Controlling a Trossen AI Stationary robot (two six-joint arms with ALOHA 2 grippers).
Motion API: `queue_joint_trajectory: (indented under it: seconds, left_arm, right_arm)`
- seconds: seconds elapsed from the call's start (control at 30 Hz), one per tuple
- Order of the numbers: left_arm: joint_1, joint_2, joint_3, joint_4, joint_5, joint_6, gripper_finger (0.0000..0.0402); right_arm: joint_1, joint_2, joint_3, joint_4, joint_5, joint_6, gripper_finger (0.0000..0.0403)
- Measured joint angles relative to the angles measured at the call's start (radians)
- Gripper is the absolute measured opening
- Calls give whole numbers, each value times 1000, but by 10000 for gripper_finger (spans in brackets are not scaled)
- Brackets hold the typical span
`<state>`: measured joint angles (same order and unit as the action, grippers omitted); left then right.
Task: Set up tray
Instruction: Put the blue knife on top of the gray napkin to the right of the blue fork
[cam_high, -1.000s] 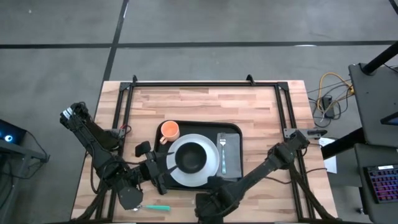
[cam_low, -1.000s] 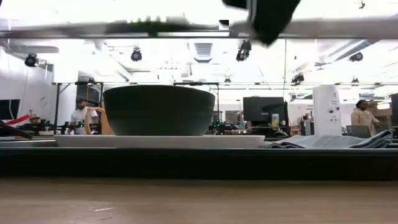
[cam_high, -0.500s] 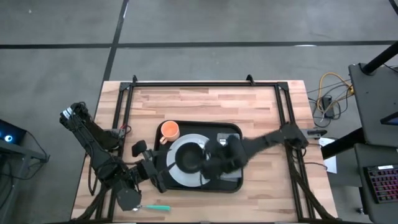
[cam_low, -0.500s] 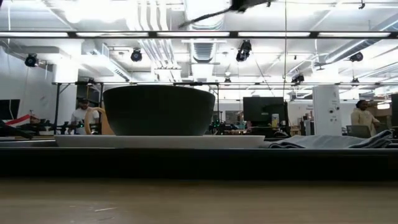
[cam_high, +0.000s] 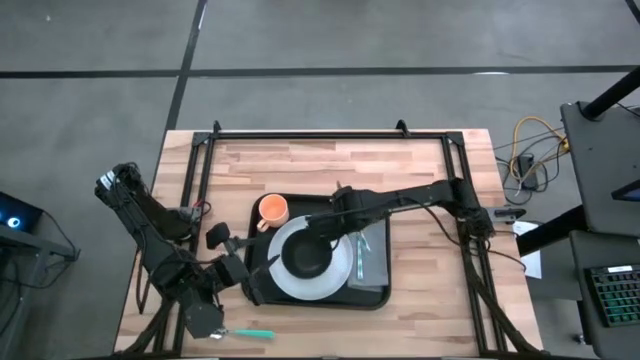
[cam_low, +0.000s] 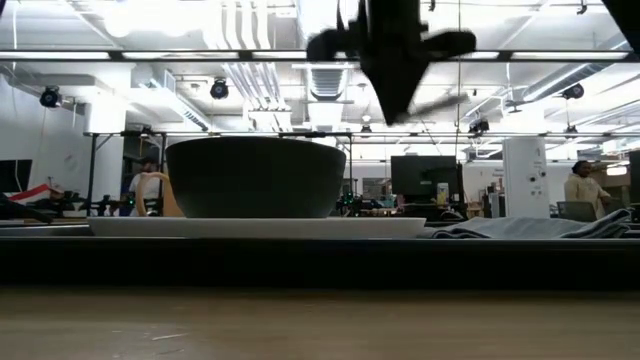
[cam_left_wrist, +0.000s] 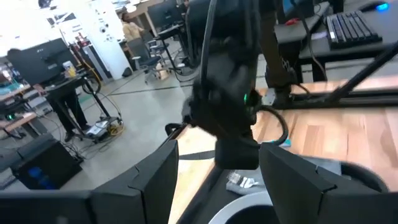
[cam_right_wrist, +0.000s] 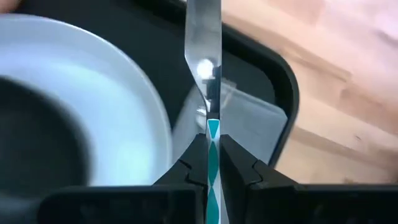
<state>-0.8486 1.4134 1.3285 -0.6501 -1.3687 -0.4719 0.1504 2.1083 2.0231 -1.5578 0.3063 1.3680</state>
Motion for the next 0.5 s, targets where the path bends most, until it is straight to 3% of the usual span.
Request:
queue_joint_trajectory:
  seconds: [0.3,0.5]
  left_arm:
    - [-87,-83,0,-363,-1,-291,204]
    - [-142,-134,-26,-390,0,-294,204]
  right_arm:
    - [-44,-31,-220,162,-32,47,10]
    - [-69,-115,-390,351,-49,96,10]
